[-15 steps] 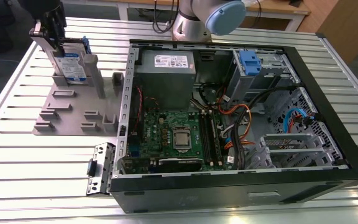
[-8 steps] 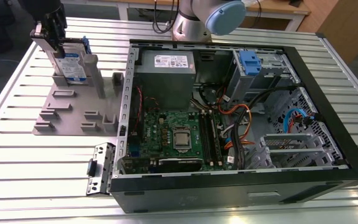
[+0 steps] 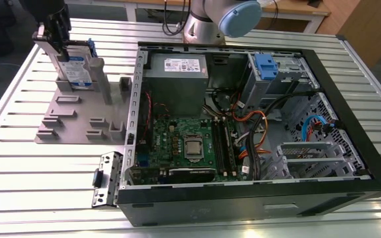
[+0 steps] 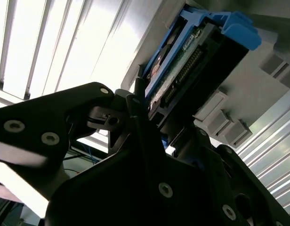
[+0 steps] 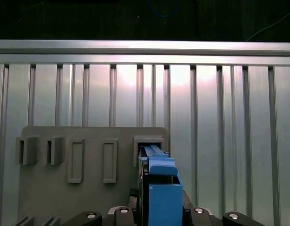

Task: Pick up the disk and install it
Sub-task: 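Pick up the disk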

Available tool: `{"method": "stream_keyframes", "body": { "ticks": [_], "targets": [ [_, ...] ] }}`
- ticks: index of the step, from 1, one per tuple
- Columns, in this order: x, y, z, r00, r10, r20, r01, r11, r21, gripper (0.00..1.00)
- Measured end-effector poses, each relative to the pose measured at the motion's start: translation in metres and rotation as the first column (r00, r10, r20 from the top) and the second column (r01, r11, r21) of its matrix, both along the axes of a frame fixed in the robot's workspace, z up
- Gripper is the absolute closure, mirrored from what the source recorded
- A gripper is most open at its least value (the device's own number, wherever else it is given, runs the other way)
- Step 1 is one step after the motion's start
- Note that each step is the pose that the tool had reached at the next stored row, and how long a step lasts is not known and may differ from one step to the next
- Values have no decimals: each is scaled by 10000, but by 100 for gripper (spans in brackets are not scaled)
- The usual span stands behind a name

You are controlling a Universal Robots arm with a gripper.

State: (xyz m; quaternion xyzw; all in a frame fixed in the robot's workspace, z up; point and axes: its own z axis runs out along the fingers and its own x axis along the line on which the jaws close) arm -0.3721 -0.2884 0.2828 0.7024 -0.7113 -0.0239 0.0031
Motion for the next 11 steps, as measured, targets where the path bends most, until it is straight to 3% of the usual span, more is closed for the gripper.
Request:
{"method": "stream_keyframes", "body": {
  "ticks": [1,3,11],
  "targets": [
    [0,0,0,10000,0,-1,0,10000,-1,55],
    [0,0,0,10000,0,0,0,10000,0,64],
    [0,0,-3,10000,0,-1,0,10000,0,64]
  ]
}}
